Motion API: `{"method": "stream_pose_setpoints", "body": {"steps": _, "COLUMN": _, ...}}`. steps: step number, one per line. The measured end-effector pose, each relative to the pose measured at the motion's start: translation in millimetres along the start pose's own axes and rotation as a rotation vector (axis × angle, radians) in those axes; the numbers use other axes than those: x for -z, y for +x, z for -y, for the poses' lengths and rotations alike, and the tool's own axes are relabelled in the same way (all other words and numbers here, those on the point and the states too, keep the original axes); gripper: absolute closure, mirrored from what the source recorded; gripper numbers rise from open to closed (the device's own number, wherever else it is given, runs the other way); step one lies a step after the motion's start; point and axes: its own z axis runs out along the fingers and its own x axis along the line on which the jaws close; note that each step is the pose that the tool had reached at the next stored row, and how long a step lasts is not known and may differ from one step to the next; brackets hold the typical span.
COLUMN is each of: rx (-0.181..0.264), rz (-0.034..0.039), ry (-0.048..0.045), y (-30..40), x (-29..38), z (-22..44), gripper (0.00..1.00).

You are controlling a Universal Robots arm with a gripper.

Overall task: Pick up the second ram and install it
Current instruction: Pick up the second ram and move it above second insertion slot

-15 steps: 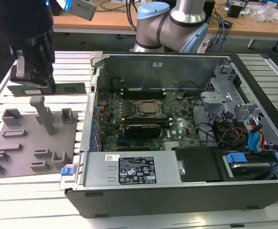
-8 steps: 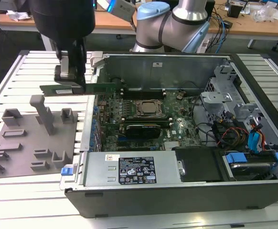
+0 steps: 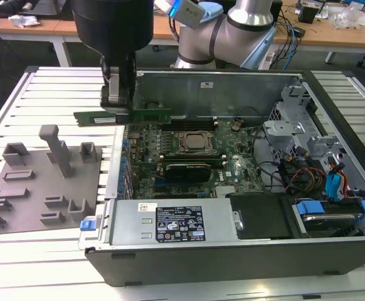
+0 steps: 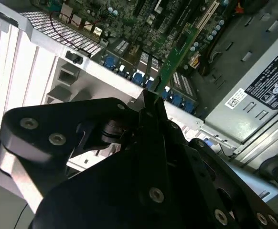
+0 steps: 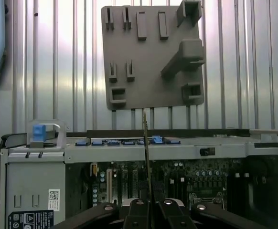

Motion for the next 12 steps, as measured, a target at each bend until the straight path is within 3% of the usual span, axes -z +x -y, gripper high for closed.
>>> {"method": "stream_pose_setpoints", "body": {"steps": 4, "rx": 0.000, "rz": -0.0001, "ry": -0.0012, "y": -0.2, "x": 1.0, "z": 18.3, "gripper": 0.86}}
{"method": "stream_pose_setpoints", "body": {"steps": 8, "rx": 0.000, "rz": -0.0001, "ry": -0.0020, "y": -0.4, "x": 1.5, "z": 28.4, "gripper": 0.86}}
{"method": "stream_pose_setpoints", "body": {"steps": 12, "rx": 0.000, "rz": 0.0001, "ry": -0.0046, "y": -0.7, "x": 2.5, "z": 49.8, "gripper": 0.86}}
